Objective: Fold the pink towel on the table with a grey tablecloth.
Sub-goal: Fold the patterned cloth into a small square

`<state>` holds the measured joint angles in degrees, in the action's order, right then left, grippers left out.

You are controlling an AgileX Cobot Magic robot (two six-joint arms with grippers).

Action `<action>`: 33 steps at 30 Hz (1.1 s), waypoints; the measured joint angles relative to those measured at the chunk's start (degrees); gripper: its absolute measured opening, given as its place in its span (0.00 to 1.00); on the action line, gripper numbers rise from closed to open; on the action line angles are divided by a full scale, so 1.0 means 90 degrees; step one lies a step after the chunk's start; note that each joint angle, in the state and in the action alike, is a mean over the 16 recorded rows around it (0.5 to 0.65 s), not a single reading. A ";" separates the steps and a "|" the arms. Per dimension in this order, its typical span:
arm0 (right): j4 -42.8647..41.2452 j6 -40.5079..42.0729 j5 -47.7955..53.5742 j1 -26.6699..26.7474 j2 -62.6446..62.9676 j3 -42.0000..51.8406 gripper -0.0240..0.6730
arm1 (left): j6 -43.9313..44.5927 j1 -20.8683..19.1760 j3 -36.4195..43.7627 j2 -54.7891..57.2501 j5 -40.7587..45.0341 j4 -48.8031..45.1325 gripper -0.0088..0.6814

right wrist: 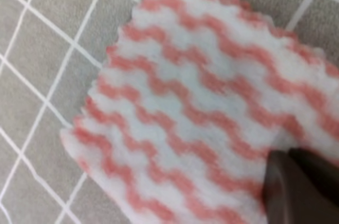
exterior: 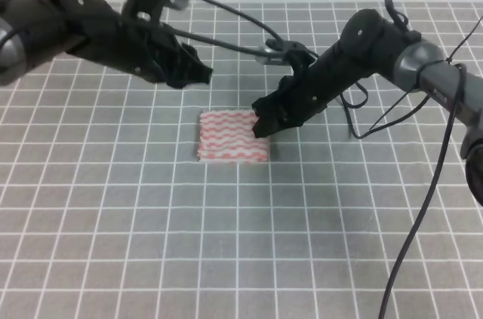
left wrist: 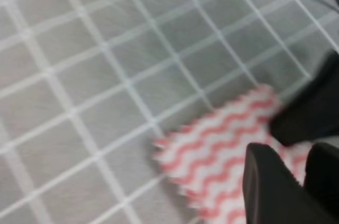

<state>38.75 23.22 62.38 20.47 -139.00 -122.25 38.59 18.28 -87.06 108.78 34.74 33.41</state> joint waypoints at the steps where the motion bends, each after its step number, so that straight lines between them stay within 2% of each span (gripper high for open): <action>1: 0.0000 -0.0009 -0.0010 0.0000 -0.0002 -0.0006 0.01 | 0.0141 0.0001 0.0001 0.0048 0.0093 0.0152 0.22; 7: 0.0022 -0.0056 0.0181 0.0000 0.0071 -0.0084 0.01 | 0.0860 0.0004 0.0004 0.0432 0.0525 0.0836 0.18; 12: 0.0038 -0.0066 0.0448 0.0012 0.0191 -0.0147 0.01 | 0.1119 0.0003 0.0003 0.0773 0.0707 0.1010 0.16; 33: -0.0538 -0.0096 0.0819 0.0215 -0.0021 -0.0127 0.01 | 0.1311 0.0005 0.0002 0.1409 0.0789 0.0894 0.15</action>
<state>33.90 22.36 69.75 22.41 -139.19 -123.40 50.39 18.32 -87.04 121.45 41.84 41.46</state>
